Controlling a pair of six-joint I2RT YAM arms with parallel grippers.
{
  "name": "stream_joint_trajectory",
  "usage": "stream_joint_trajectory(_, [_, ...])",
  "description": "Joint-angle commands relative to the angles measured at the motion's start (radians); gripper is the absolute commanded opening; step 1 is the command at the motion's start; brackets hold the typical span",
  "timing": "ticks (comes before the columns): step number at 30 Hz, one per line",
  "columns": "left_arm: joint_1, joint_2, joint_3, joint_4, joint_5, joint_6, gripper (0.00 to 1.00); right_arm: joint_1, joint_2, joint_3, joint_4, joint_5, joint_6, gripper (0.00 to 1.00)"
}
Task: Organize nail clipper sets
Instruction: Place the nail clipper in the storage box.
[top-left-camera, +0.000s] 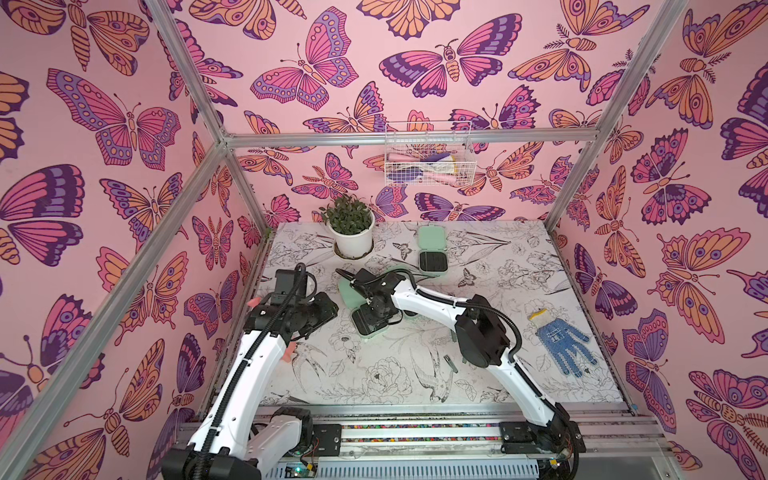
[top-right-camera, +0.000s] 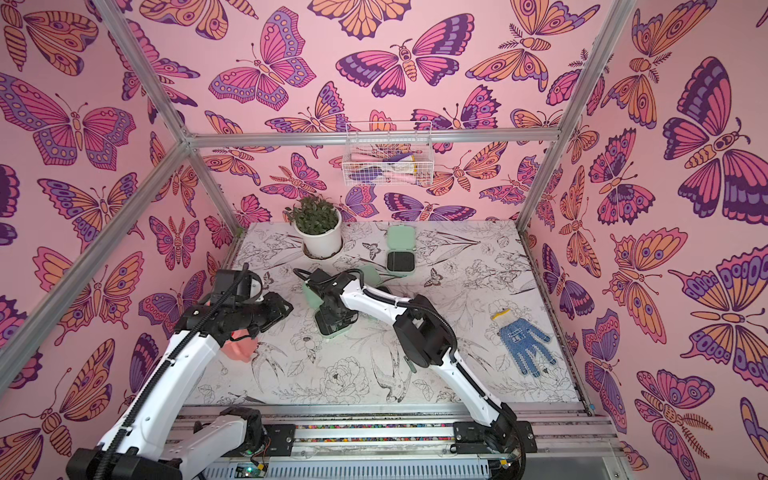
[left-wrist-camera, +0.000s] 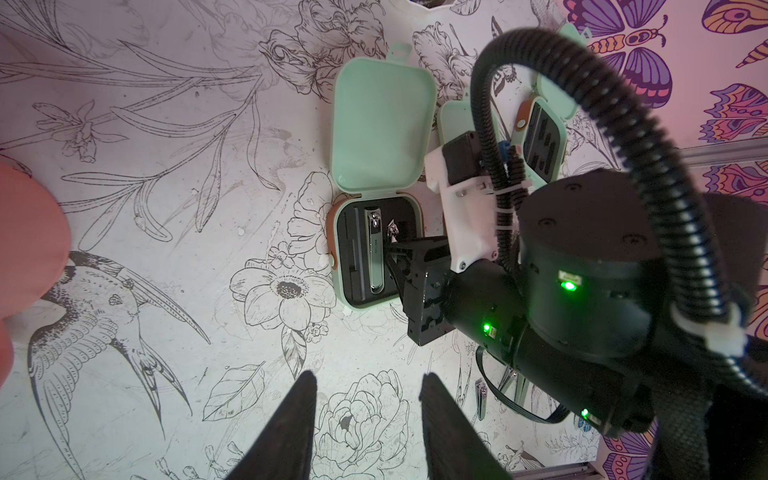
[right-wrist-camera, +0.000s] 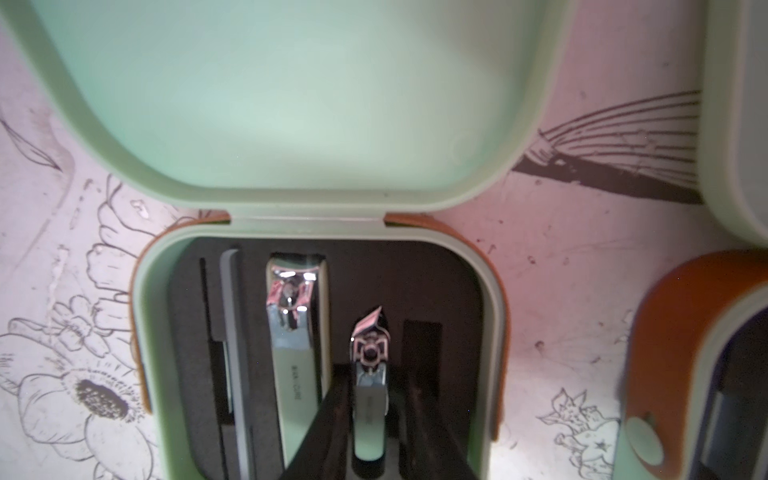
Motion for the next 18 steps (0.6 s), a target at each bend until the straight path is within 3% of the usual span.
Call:
stream_joint_trajectory(1, [0.007,-0.004,-0.02,0.002,0.006,0.006,0.44,0.009,0.009,0.029,-0.044,0.002,-0.008,0.29])
stream_joint_trajectory(18, [0.007,0.002,-0.019,0.003,0.006,0.005,0.44,0.009,-0.062,0.043,-0.047,0.004,-0.022,0.3])
